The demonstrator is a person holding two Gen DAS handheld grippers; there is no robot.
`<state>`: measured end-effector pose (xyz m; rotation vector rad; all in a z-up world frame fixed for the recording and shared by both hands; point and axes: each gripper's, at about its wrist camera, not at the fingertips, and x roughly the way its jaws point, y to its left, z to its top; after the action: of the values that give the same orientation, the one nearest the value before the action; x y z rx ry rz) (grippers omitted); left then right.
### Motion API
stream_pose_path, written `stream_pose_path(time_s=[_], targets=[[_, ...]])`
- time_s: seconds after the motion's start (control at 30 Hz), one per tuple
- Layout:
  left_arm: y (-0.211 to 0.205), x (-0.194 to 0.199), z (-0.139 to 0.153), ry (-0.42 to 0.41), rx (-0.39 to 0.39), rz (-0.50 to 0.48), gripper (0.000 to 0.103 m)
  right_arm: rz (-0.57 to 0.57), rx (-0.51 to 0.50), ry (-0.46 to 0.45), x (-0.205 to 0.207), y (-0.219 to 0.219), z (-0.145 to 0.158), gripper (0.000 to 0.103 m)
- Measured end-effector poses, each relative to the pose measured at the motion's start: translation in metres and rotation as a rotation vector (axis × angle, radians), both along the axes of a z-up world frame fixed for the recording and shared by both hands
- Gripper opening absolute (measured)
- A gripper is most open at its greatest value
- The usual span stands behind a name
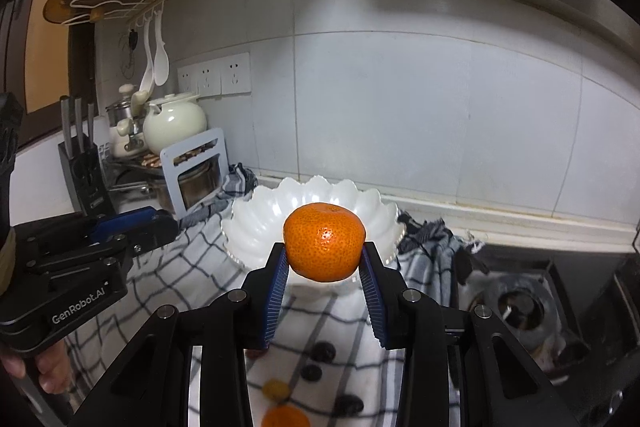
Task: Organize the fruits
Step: 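Carry the mandarin and dark grape over the white bowl with both grippers, then open both grippers to drop the mandarin and grape into the bowl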
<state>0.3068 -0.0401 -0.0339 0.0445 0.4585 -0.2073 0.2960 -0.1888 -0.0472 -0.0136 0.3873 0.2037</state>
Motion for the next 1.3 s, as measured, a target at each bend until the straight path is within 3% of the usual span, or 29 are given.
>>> stream_pose_path(time_s=[0.4,0.7,0.73,1.3], targets=[[-0.002,0.069,0.021,-0.011,0.056,-0.01,0.022,0.025,-0.035,0.026,0.07,0.017,0.017,0.038],[-0.006,0.123,0.015,0.038,0.104,0.012,0.022,0.031,-0.051,0.104,0.13,0.019,0.011,0.038],[-0.006,0.128,0.014,0.025,0.096,-0.026,0.022,0.029,-0.052,0.116,0.137,0.019,0.009,0.038],[-0.011,0.225,-0.039,0.245,0.083,-0.027,0.022,0.002,-0.106,0.296,0.227,0.023,-0.034,0.038]])
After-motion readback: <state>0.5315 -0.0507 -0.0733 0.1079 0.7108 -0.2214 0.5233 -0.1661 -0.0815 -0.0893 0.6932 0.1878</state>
